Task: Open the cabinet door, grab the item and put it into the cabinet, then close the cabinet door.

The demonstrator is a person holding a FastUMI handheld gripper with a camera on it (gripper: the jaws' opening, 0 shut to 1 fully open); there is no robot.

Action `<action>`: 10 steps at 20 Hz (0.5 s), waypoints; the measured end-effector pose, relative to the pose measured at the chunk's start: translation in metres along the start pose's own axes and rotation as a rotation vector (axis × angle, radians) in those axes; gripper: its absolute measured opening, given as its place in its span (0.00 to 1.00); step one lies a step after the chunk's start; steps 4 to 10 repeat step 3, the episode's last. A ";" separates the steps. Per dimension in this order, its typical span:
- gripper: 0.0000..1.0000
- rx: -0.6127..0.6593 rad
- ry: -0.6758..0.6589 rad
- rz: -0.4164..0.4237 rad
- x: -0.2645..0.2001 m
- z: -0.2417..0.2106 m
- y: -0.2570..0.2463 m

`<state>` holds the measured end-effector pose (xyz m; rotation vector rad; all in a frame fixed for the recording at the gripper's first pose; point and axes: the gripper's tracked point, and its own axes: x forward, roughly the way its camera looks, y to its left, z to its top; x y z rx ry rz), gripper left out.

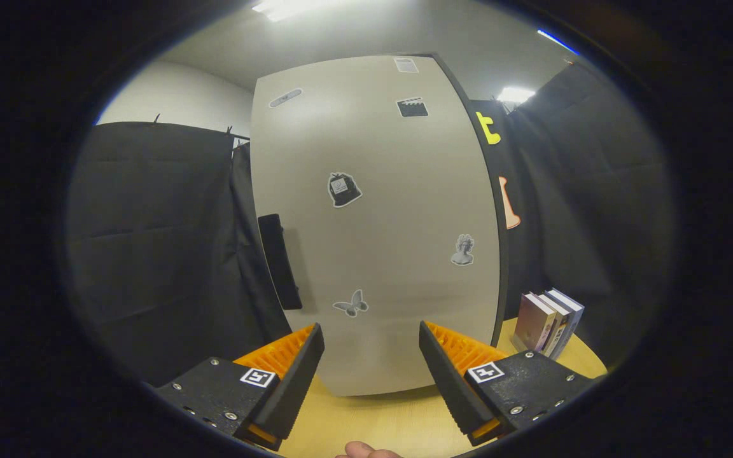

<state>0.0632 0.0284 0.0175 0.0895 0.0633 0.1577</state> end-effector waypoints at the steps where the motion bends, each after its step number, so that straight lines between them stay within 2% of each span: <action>1: 0.93 -0.001 -0.001 0.001 -0.001 0.001 0.001; 10: 0.93 0.001 0.000 0.003 -0.001 0.001 0.001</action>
